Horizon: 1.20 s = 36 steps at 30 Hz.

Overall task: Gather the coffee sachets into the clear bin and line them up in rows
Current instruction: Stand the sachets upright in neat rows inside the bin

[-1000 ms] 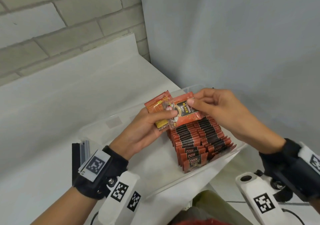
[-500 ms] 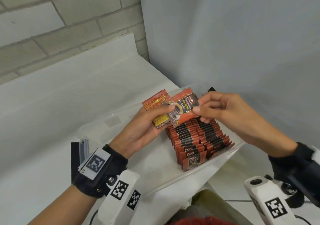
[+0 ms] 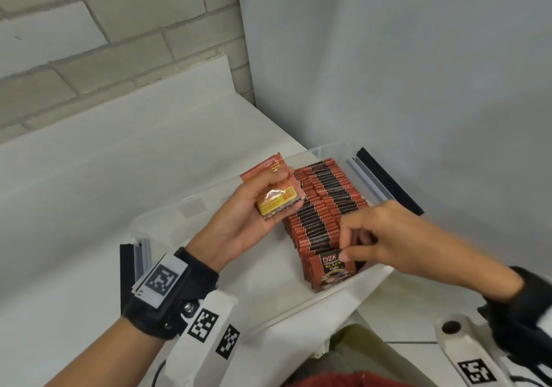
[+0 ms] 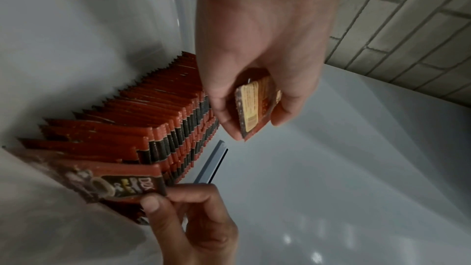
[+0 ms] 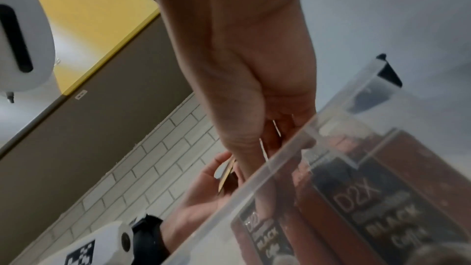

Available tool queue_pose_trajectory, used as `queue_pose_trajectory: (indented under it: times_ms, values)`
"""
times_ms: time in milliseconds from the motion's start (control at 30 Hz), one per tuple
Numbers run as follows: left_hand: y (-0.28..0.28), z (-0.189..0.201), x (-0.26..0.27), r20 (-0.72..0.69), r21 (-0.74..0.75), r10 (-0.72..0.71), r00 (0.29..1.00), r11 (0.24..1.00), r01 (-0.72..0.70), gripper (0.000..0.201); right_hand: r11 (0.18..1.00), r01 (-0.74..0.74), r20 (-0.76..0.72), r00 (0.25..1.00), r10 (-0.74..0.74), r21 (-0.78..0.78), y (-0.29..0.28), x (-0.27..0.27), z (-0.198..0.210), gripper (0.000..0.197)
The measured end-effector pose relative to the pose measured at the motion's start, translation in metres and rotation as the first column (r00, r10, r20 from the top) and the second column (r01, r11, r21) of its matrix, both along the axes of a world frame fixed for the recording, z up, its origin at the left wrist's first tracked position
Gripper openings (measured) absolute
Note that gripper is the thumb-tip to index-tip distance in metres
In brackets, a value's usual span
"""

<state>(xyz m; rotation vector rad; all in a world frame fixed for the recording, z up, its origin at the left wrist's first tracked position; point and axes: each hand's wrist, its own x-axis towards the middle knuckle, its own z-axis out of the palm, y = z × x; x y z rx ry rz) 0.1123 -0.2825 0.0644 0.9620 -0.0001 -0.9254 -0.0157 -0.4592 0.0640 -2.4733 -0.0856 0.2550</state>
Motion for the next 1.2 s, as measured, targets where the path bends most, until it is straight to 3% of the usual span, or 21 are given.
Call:
queue_pose_trajectory:
  times_ms: [133,267,600,700,800,933,1000,1200]
  values:
    - [0.0,0.001,-0.001,-0.037,0.007,0.013,0.999,1.0,-0.012,0.025,0.993,-0.065,-0.044,0.997,0.061,-0.098,0.002,0.004,-0.007,0.019]
    - [-0.001,0.001,-0.002,-0.043,0.024,0.019,0.999,1.0,-0.018,0.018,0.985,-0.088,-0.104,0.992,0.073,-0.15,0.002,0.008,-0.005,0.019]
    - [0.0,0.0,-0.001,-0.035,0.027,-0.005,0.999,1.0,0.006,0.012,0.981,-0.111,-0.207,0.975,0.077,-0.157,0.004,0.016,-0.004,0.022]
    - [0.001,0.0,0.0,-0.014,0.013,-0.04,0.999,0.999,0.041,0.018,0.993,-0.073,-0.224,0.973,0.051,-0.09,0.003,0.019,0.004,0.024]
    - [0.001,-0.001,0.0,0.001,0.014,-0.061,0.998,0.998,0.061,0.02,0.993,0.07,-0.103,0.993,-0.06,0.092,0.007,0.025,0.016,0.032]
    - [-0.001,-0.002,0.0,0.001,0.038,-0.077,0.997,0.996,0.077,0.006,0.919,0.221,0.006,0.972,-0.236,0.326,0.018,0.037,0.016,0.029]
    - [0.0,-0.005,0.0,0.008,0.038,-0.104,0.995,0.994,0.103,0.015,0.894,0.266,0.019,0.956,-0.292,0.361,0.021,0.043,0.011,0.023]
    - [-0.001,-0.007,0.0,0.057,0.055,-0.161,0.985,0.986,0.158,0.018,0.829,0.269,-0.051,0.959,-0.28,0.491,0.02,0.049,0.004,0.013]
